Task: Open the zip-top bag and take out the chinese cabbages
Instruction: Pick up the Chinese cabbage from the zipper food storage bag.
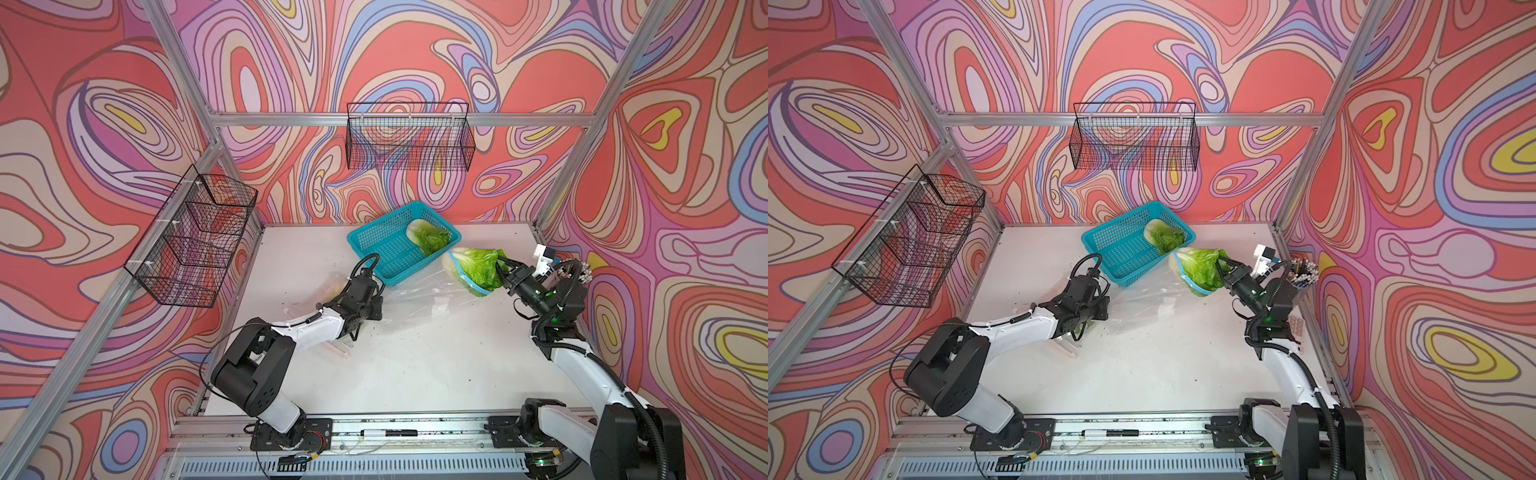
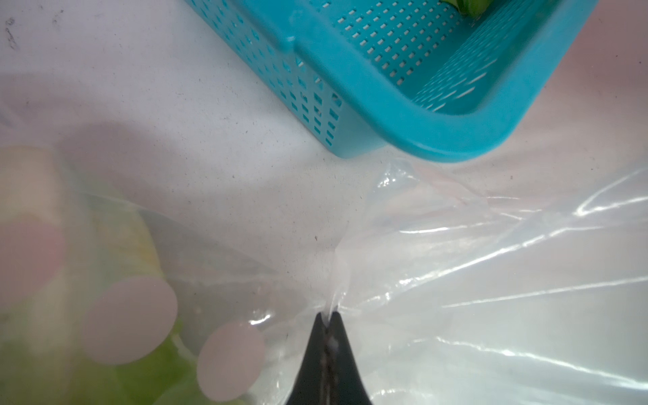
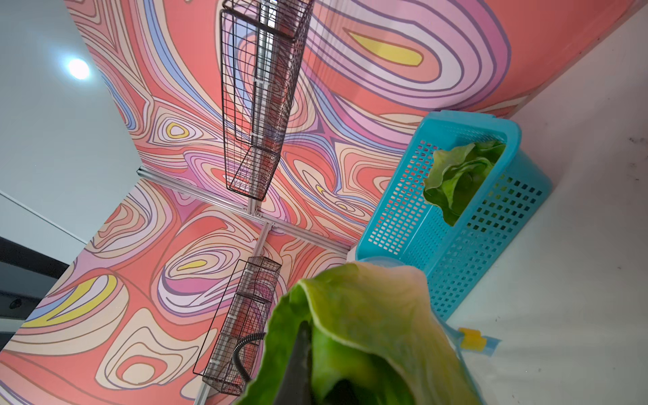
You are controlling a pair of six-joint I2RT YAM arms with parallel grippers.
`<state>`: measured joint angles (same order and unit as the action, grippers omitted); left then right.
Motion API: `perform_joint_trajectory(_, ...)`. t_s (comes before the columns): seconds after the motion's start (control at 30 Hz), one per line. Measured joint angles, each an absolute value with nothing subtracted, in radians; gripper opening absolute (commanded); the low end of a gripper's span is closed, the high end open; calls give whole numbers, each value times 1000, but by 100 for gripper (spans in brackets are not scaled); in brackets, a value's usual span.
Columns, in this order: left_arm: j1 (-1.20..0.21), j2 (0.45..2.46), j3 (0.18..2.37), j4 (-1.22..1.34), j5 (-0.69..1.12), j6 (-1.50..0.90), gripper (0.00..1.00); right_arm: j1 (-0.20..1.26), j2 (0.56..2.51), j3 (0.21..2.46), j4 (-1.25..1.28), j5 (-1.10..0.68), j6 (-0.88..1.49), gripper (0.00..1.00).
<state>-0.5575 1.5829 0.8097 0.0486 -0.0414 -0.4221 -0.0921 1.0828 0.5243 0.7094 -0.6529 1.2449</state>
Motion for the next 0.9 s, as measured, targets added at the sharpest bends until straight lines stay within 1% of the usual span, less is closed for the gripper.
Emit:
perform_joint_trajectory(0.2,-556,1611,819,30,-64,-422,0,-95,1098,577,746,-620,1278,0)
perform_joint_trajectory(0.37,-554,1630,819,-9,-94,-419,0,-104,1093,651,730,-572,1247,0)
perform_joint_trajectory(0.53,-554,1631,819,-18,-97,-415,0,-106,1096,673,730,-562,1235,0)
perform_joint_trajectory(0.77,-557,1631,825,-24,-98,-414,0,-98,1097,710,640,-558,1171,0)
perform_joint_trajectory(0.9,-558,1630,829,-27,-97,-419,0,-63,1119,731,626,-538,1140,0)
